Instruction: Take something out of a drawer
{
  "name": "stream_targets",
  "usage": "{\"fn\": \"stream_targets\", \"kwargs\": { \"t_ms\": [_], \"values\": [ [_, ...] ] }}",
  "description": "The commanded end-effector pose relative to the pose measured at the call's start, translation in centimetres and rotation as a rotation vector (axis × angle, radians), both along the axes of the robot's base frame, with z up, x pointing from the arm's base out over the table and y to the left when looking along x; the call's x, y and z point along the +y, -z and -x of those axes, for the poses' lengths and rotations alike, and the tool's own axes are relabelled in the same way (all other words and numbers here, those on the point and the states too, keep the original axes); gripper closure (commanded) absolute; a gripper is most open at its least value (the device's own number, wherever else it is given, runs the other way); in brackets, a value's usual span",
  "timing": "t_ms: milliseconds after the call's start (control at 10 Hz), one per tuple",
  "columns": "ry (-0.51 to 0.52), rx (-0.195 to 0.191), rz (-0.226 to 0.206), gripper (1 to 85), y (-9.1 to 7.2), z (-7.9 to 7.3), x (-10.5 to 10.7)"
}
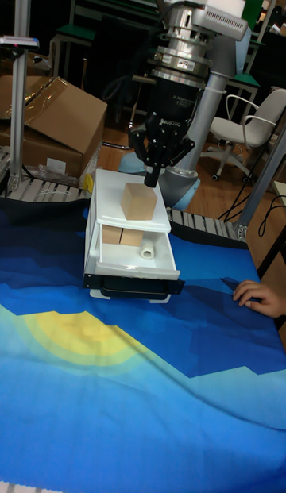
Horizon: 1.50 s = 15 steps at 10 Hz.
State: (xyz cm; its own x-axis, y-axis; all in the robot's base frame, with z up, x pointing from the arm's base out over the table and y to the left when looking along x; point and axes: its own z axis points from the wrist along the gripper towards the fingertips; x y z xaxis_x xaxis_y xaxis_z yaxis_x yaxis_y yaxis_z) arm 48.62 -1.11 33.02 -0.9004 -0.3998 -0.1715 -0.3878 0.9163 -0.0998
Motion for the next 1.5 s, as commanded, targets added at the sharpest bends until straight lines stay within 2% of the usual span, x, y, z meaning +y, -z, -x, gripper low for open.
{"fn": "stream_targets", "kwargs": {
  "t_ms": [0,200,300,500,600,700,800,1100,1200,1400],
  "values": [
    [0.029,0.021,0.052,84.7,-0.1,0.6,-1.5],
    [0.038,-0.008,0.011,84.7,-0.2,-0.1,-0.5],
    [0.029,-0.005,0.002,84.7,-0.2,0.0,-0.2],
    [0.017,-0.009,0.035,84.7,-0.2,-0.2,-1.0],
    [0.005,-0.013,0.028,84.7,-0.2,-0.3,-0.8],
    [-0.012,-0.031,0.003,84.7,-0.3,-0.7,0.0],
    [-0.036,-0.024,0.004,84.7,-0.3,-0.6,0.1],
    [-0.078,-0.081,-0.034,84.7,-0.6,-2.0,1.3],
    [-0.079,-0.081,-0.023,84.7,-0.6,-2.0,1.1],
    [-0.076,-0.036,-0.004,84.7,-0.3,-0.9,0.5]
  ]
}}
